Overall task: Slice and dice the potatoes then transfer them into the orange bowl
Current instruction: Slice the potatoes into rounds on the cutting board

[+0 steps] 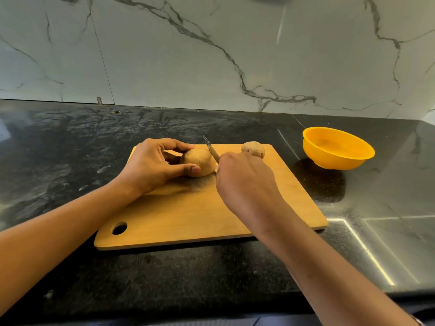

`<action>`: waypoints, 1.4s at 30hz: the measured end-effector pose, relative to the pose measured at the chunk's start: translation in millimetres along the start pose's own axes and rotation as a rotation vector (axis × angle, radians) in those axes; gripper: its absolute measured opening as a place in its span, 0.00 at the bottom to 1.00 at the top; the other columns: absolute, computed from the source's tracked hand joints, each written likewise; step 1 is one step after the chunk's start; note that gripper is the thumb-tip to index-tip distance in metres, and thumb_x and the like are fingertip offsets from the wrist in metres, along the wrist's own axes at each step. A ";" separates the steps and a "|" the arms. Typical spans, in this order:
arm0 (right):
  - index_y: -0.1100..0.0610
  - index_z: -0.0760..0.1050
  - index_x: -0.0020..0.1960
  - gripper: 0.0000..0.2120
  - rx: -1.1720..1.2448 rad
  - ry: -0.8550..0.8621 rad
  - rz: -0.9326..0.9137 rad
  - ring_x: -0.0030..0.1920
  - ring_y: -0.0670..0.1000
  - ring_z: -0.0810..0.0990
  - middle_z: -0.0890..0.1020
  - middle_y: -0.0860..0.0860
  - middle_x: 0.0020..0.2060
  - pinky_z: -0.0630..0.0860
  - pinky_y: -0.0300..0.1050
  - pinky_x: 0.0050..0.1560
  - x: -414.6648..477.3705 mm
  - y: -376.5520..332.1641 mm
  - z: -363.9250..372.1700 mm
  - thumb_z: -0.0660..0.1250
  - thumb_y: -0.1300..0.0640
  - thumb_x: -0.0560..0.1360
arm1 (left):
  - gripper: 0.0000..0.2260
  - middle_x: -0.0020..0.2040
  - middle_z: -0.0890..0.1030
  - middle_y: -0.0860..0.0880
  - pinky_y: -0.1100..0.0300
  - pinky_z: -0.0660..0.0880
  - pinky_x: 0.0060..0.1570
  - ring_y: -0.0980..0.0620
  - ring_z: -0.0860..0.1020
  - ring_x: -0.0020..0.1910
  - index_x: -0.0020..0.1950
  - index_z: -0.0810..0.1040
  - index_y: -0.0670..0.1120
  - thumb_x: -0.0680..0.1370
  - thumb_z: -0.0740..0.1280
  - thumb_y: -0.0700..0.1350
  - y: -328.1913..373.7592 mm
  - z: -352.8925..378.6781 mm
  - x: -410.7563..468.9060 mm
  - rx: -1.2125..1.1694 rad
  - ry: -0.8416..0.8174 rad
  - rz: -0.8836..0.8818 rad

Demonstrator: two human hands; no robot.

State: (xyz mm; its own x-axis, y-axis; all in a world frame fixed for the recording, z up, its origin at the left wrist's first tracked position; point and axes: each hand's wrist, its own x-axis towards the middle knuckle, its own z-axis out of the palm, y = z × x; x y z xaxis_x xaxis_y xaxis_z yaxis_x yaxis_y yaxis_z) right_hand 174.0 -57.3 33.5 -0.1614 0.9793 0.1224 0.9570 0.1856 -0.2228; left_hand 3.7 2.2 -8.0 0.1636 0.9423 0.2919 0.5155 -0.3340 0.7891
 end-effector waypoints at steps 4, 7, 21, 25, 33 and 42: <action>0.56 0.74 0.56 0.09 -0.008 -0.005 0.001 0.41 0.50 0.73 0.68 0.48 0.34 0.69 0.44 0.37 -5.6 3.8 4.1 0.55 0.58 0.82 | 0.24 0.48 0.83 0.55 0.56 0.78 0.54 0.60 0.81 0.48 0.53 0.81 0.57 0.58 0.76 0.56 -0.4 -0.1 -1.1 0.004 -0.006 0.007; 0.56 0.74 0.56 0.09 -0.010 -0.014 0.010 0.40 0.50 0.72 0.71 0.49 0.37 0.66 0.42 0.35 -1.2 2.4 7.3 0.55 0.58 0.82 | 0.23 0.48 0.83 0.56 0.60 0.78 0.53 0.60 0.81 0.48 0.52 0.80 0.57 0.58 0.76 0.55 0.7 0.7 -2.0 0.002 0.001 0.014; 0.55 0.72 0.57 0.10 -0.098 -0.130 0.005 0.38 0.49 0.67 0.65 0.47 0.35 0.59 0.41 0.30 -17.7 7.3 15.9 0.53 0.57 0.83 | 0.25 0.49 0.82 0.59 0.67 0.75 0.49 0.63 0.81 0.47 0.52 0.80 0.59 0.56 0.74 0.59 1.2 -0.8 -2.5 -0.011 -0.008 -0.008; 0.53 0.70 0.60 0.10 -0.122 -0.131 0.044 0.41 0.50 0.68 0.68 0.49 0.39 0.61 0.42 0.33 -36.6 17.8 17.5 0.54 0.56 0.82 | 0.24 0.48 0.81 0.60 0.71 0.73 0.46 0.66 0.80 0.47 0.51 0.79 0.60 0.56 0.75 0.57 1.4 -1.3 -1.4 -0.044 -0.017 -0.037; 0.53 0.72 0.62 0.13 -0.057 -0.051 0.164 0.45 0.50 0.73 0.77 0.51 0.47 0.68 0.43 0.40 -18.7 35.7 13.6 0.54 0.52 0.83 | 0.31 0.51 0.81 0.59 0.68 0.75 0.47 0.61 0.80 0.49 0.56 0.79 0.59 0.53 0.74 0.61 0.7 -0.6 -1.9 -0.040 -0.037 -0.033; 0.52 0.74 0.52 0.15 0.163 0.015 0.106 0.43 0.49 0.76 0.77 0.49 0.40 0.67 0.44 0.36 -19.4 26.5 3.7 0.52 0.47 0.82 | 0.26 0.50 0.82 0.58 0.71 0.76 0.46 0.65 0.80 0.48 0.54 0.80 0.57 0.56 0.76 0.55 -0.5 -0.5 -1.5 -0.050 -0.010 -0.006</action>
State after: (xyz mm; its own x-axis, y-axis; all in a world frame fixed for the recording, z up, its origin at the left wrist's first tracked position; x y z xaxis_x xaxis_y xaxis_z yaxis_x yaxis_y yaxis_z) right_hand 201.6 -71.1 21.6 -0.0565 0.9929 0.1042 0.9165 0.0930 -0.3890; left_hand 2.7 0.9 -8.6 0.1691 0.9445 0.2816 0.4735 -0.3284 0.8173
